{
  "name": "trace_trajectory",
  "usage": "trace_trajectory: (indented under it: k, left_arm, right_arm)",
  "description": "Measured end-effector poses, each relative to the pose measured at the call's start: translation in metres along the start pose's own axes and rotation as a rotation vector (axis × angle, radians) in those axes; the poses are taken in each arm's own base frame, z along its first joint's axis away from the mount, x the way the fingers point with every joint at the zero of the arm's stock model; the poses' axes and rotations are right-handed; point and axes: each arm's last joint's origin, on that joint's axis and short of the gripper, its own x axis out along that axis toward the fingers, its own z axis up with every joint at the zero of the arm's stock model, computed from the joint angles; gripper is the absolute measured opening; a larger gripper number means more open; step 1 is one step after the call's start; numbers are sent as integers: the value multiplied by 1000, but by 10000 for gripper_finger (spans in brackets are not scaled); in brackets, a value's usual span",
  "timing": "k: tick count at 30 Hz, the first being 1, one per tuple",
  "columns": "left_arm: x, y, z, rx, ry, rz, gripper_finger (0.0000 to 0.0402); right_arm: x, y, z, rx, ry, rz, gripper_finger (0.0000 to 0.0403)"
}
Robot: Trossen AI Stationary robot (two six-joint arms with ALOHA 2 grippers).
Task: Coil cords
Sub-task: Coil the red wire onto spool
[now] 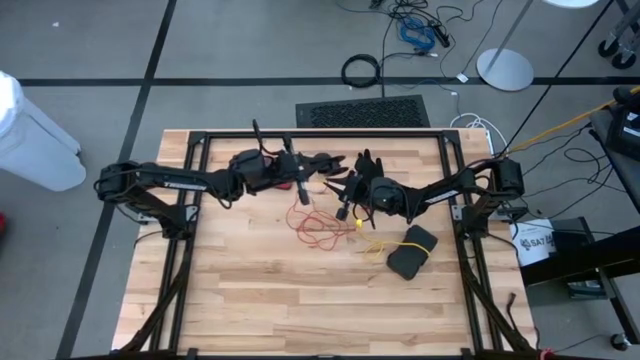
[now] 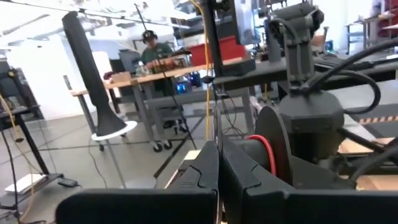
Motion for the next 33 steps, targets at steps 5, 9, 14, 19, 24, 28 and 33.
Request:
trace_trajectory:
  k: [5, 9, 14, 19, 24, 28, 33]
  left_arm:
    - [-7, 2, 5, 32, 42, -25, 0]
    - [-15, 3, 9, 52, 81, -55, 0]
    - [-23, 4, 13, 76, 129, -81, 0]
    - [-29, 2, 10, 121, 196, -152, 0]
    - [-33, 0, -2, 167, 315, -195, 0]
    - [-35, 0, -8, 213, 381, -188, 0]
    - [-35, 1, -13, 285, 435, -154, 0]
  right_arm:
    - [0, 0, 0, 0, 1, 0, 38]
    - [0, 0, -1, -2, 8, 1, 36]
    - [0, -1, -3, -9, 27, -1, 5]
    - [2, -7, -8, 17, 65, -15, 1]
    - [3, -9, -9, 38, 70, -16, 1]
    - [4, -11, -10, 69, 72, 9, 1]
    - [4, -13, -10, 90, 74, 10, 0]
